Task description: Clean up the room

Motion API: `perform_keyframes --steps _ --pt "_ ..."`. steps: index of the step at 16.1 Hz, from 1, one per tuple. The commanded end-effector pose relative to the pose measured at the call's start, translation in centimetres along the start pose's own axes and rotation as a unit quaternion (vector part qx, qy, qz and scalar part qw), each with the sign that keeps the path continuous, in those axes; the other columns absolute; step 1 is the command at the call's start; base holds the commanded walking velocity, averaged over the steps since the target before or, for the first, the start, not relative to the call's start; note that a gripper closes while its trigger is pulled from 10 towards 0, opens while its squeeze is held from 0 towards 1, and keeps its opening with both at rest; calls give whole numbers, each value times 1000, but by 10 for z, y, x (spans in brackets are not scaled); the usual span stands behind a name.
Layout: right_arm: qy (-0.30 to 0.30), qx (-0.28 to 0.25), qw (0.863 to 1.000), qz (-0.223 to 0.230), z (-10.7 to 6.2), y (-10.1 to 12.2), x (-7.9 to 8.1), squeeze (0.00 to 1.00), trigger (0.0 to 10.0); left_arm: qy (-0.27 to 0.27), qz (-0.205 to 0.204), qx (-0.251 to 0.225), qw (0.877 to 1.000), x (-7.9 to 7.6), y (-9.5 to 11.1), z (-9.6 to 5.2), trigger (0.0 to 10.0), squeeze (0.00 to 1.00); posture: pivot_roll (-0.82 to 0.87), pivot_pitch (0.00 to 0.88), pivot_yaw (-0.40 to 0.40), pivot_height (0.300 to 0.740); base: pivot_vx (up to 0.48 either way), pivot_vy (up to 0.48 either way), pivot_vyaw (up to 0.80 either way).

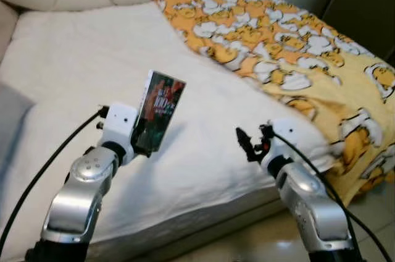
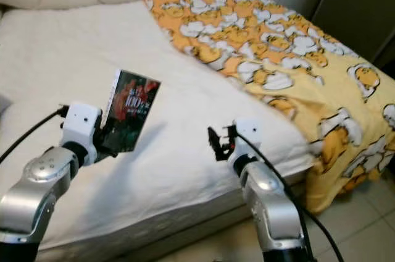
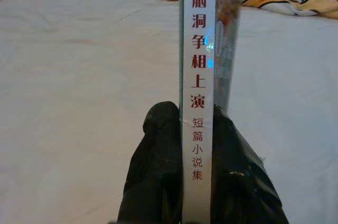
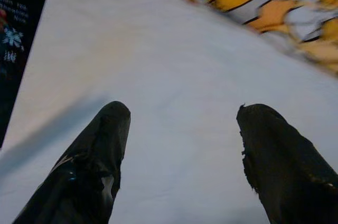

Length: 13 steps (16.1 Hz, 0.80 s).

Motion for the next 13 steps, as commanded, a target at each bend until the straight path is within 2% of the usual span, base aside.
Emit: perform_keyframes --steps 1,6,13 --pt "6 -8 1000 -5 2 6 4 0 10000 8 8 -20 1000 4 10 -2 10000 0 -24 0 -64 740 0 458 0" --pt "5 -7 1000 -7 2 5 4 0 10000 7 9 -20 1000 4 10 -1 10000 0 -25 0 -64 740 0 443 0" --pt "3 -5 1000 -12 3 6 2 0 10000 15 9 -18 1000 3 9 2 10000 0 -30 0 -58 740 0 0 0"
Point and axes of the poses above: a point about 5 cm out from each wrist's last joint towards the gripper, its own z axis pointing out of the wrist towards the gripper, its own y axis along the axis of the wrist's last joint, x = y × z, the point moved 3 cm from there along z, pointing out of the wrist towards the gripper
